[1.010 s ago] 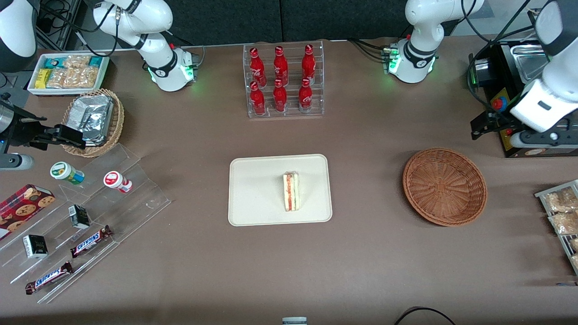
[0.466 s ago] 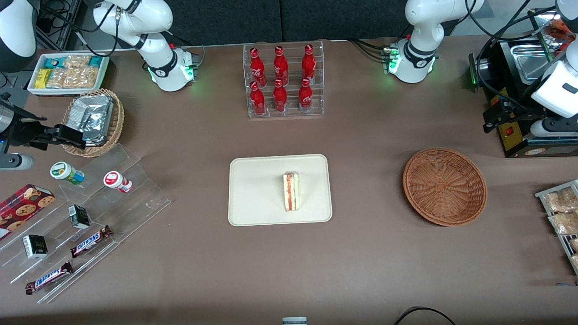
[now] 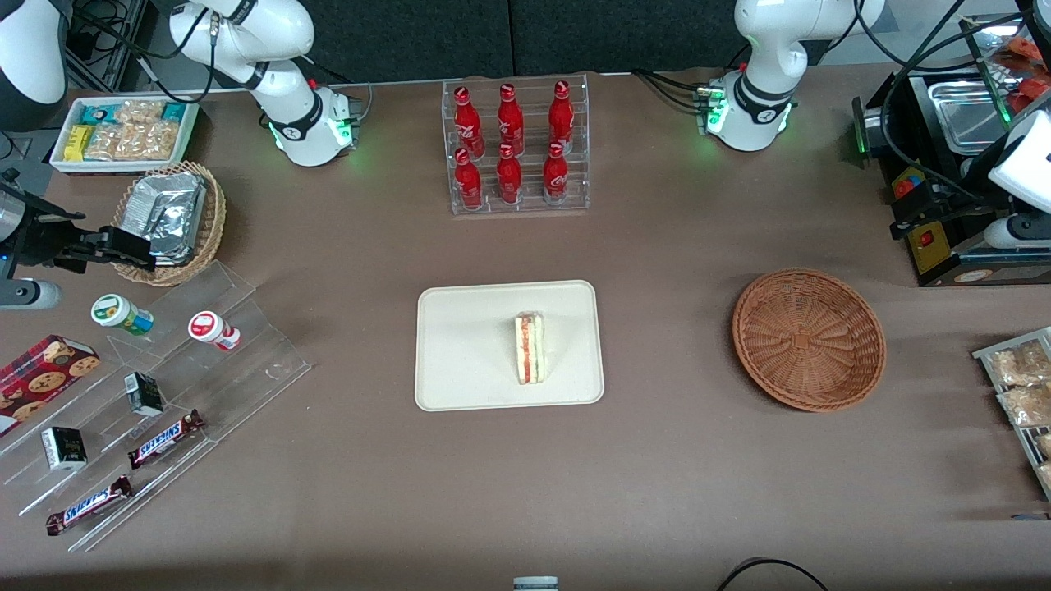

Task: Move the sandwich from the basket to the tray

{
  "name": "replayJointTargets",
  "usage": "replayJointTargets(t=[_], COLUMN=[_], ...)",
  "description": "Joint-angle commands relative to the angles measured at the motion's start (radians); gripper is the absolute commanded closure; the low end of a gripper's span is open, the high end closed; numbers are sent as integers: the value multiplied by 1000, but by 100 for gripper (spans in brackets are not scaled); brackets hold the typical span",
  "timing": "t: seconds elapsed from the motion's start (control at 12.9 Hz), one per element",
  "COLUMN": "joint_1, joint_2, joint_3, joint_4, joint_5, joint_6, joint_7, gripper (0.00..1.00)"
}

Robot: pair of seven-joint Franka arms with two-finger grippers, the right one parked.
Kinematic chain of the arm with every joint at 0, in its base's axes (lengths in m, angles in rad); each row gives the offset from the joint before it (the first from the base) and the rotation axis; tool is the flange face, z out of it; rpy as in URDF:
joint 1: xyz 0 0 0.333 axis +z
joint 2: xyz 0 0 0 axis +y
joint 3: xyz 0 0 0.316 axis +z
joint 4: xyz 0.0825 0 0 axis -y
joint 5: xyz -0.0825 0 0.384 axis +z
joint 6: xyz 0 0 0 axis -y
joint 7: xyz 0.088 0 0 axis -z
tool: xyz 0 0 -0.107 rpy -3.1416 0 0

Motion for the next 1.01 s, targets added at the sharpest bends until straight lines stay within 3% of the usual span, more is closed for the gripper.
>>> replayJointTargets(t=[0.0, 0.93], joint_1=[-23, -24], joint_2=[10, 14], joint_3=[15, -14], joint_4=[35, 62], joint_5=[-2, -10], joint_6=[-23, -40], joint_7=[-13, -11], gripper=[0, 0])
